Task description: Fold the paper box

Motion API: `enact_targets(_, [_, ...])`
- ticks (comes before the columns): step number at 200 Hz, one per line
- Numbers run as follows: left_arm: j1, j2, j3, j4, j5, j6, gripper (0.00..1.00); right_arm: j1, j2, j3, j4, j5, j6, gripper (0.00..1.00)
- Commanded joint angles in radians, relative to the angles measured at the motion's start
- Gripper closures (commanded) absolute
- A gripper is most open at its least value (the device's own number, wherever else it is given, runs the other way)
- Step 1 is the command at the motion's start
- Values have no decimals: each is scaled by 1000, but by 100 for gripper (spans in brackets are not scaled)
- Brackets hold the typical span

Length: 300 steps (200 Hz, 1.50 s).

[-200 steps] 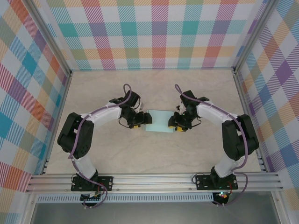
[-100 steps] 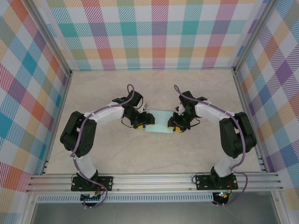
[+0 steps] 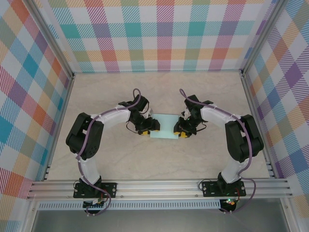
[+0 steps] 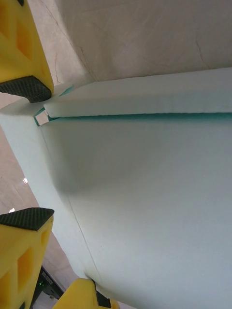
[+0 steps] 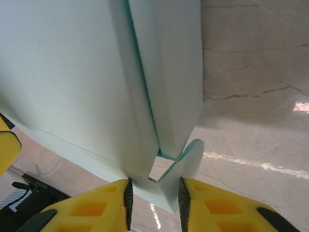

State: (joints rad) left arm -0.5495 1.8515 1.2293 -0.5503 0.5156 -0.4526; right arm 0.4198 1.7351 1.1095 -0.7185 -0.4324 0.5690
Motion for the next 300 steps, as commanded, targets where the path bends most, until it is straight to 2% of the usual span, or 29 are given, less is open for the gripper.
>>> enact_targets(1, [-14,-14,36,-17,47,3,36,7,2,37,28,-53,14,68])
enact_targets(67, [-14,-4,44,2,75,-21,36,7,15,56,63,-115,58,71])
enact_targets(110, [-15,11,43,0,71,-12,36,7,28,62,44,-83,37,71])
enact_targets(145, [-14,32,49,-28,27,25,36,7,39,54,29,-11,-2,73])
enact_targets(300, [-15,79,86,-65,-98,79,34,7,47,-46,207,29,-79,82])
